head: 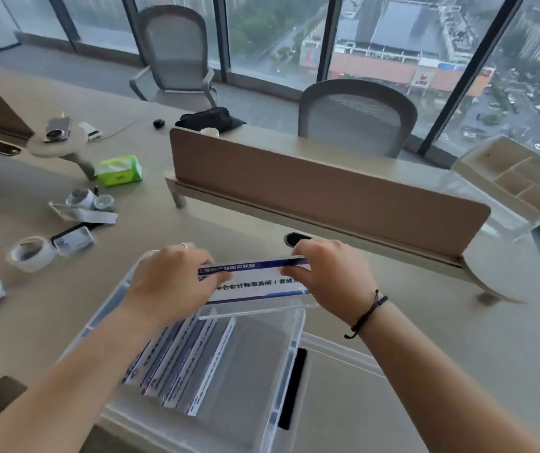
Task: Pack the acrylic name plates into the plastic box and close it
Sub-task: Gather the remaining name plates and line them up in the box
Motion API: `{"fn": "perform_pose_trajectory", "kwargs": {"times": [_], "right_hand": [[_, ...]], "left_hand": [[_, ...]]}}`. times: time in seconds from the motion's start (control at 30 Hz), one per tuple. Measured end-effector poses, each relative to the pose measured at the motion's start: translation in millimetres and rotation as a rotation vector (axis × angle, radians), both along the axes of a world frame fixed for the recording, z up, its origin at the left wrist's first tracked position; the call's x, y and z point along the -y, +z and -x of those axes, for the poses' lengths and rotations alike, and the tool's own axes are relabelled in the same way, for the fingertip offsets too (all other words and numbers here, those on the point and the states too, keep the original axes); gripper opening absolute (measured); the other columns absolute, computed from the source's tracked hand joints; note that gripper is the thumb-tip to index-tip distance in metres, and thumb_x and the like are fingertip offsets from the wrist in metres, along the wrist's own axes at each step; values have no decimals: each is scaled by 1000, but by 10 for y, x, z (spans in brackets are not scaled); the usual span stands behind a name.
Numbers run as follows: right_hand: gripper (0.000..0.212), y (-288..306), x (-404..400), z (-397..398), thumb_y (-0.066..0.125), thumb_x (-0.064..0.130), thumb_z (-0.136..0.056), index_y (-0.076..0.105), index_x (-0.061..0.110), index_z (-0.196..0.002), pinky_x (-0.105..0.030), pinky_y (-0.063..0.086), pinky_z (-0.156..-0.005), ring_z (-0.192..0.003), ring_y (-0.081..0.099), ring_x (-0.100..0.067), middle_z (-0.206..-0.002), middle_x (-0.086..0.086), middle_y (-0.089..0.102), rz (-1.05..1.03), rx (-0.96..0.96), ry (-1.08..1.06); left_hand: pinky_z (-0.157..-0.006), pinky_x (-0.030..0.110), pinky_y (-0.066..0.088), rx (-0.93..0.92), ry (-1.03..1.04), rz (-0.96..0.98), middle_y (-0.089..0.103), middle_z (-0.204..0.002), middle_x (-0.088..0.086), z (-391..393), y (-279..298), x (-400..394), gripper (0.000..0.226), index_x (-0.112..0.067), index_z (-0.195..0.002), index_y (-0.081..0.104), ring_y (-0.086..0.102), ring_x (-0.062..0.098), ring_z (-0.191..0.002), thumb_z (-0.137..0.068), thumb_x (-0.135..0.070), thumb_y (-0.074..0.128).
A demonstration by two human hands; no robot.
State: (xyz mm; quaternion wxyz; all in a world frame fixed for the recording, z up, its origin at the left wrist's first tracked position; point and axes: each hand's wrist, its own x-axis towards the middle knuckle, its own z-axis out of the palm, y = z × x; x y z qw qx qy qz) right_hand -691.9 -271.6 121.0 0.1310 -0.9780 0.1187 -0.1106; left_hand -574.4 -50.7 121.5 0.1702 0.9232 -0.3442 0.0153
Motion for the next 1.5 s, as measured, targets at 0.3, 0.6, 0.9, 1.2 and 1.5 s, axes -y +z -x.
{"fn": "perform_pose_trajectory", "kwargs": {"times": [0.3,0.6,0.9,1.2,1.5], "right_hand": [[39,-306,-562,-439,71,64,-70,66,25,-78,-29,44,-54,-65,55,-14,-67,7,60,-60,-201,121],[35,-635,-585,-498,79,60,-64,68,30,-78,-34,54,-67,-74,59,-12,-76,10,66,-164,-400,208],[37,-977,-620,-461,77,58,-68,69,32,-93,-34,55,-78,-91,59,-11,-95,11,67,-109,-582,239],[33,-1423,-824,-397,75,49,-75,68,30,-102,-30,50,-78,-101,60,-14,-106,11,65,16,-677,171],[32,-1712,-926,-411,73,34,-83,68,22,-111,-32,51,-85,-100,63,-22,-114,2,66,1,-694,102]], "left_hand": [[-66,32,50,-188,125,-119,60,-70,-9,153,-289,-763,42,-25,-61,53,58,17,-72,-83,-60,62],[-59,30,40,-300,58,-196,48,-63,-4,515,-581,-816,50,-18,-58,38,54,23,-70,-92,-53,51],[-43,23,33,-610,11,-110,36,-40,-4,745,-1047,-751,54,-13,-48,39,35,14,-38,-92,-38,56],[-45,25,35,-700,20,-210,35,-42,1,861,-1407,-623,52,-14,-47,36,37,18,-40,-91,-31,57],[-58,32,46,-654,2,-353,44,-54,1,885,-1569,-555,37,-15,-56,43,55,29,-63,-92,-18,53]]}}
